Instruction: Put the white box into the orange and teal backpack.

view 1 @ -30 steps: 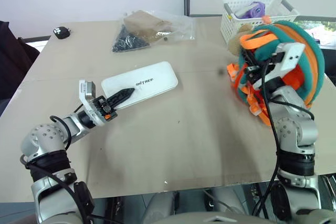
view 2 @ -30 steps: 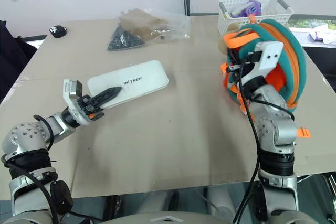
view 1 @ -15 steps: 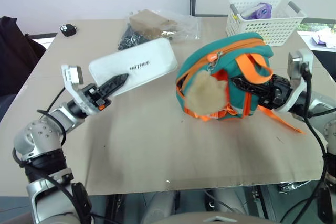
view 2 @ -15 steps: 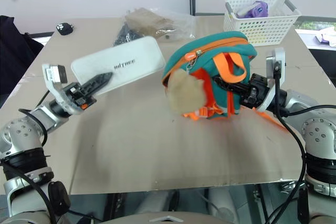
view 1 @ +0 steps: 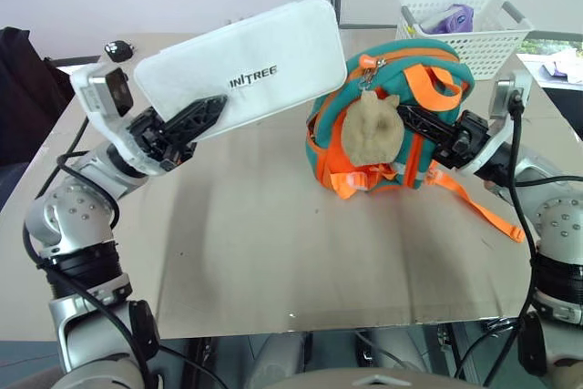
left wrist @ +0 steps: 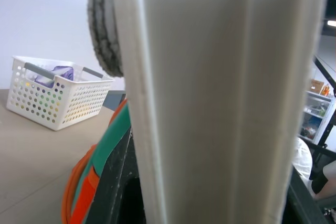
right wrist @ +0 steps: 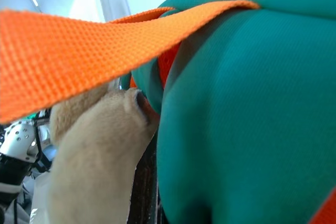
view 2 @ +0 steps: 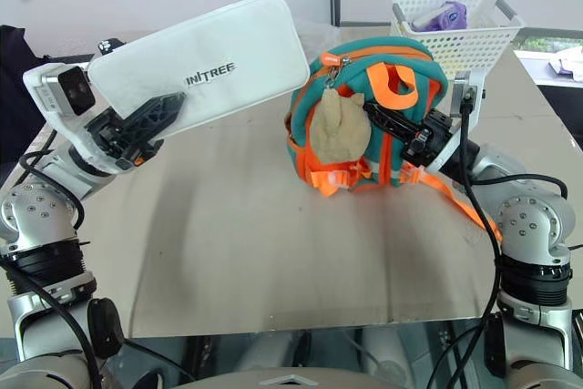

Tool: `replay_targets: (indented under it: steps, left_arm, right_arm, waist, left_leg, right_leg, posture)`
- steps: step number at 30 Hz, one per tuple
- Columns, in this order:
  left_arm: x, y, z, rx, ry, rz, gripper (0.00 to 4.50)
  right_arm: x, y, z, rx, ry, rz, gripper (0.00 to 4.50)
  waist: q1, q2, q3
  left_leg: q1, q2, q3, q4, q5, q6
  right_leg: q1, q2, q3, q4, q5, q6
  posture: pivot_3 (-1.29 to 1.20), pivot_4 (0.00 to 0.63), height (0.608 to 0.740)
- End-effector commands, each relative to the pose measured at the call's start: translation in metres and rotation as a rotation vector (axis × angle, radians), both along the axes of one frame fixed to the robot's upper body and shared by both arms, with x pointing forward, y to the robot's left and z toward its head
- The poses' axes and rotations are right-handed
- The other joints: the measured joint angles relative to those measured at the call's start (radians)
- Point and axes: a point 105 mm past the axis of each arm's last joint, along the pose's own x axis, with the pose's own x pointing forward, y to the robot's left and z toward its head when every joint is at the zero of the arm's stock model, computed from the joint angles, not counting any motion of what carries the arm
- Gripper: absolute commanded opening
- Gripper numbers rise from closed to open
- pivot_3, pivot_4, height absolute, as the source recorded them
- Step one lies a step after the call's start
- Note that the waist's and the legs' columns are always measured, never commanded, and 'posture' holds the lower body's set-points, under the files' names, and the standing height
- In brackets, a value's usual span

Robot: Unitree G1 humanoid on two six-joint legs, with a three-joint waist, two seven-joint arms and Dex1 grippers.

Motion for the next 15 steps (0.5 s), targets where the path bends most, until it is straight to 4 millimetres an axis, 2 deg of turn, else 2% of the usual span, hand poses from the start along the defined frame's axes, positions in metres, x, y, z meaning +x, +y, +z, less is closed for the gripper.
replay_targets:
  steps: [1,8,15]
  left_arm:
    - [-0.001,-0.003,-0.003,0.099,-0.084,0.053,1.08]
    - [0.024,-0.009,-0.002,0.123,-0.186,0.168,1.08]
    - [0.031,-0.021,-0.023,0.292,-0.233,0.114,1.08]
  right_arm:
    - [-0.002,0.000,0.015,0.017,-0.066,-0.008,0.13]
    - [-0.002,0.003,0.017,0.021,-0.069,0.005,0.13]
    - [-0.006,0.003,0.016,0.015,-0.069,0.007,0.13]
  waist:
    - [0.000,0.000,0.000]
    - [0.006,0.000,0.000]
    - [0.004,0.000,0.000]
  left_leg:
    - [0.000,0.000,0.000,0.000,0.000,0.000]
    - [-0.001,0.000,-0.001,0.001,0.000,0.000]
    - [0.000,0.000,-0.001,0.001,0.000,0.000]
  right_leg:
    - [0.000,0.000,0.000,0.000,0.000,0.000]
    - [0.001,0.000,-0.001,0.000,0.000,0.000]
    - [0.001,0.000,-0.003,0.000,0.000,0.000]
  posture:
    - [0.00,0.150,0.740]
    - [0.00,0.150,0.740]
    - [0.00,0.150,0.740]
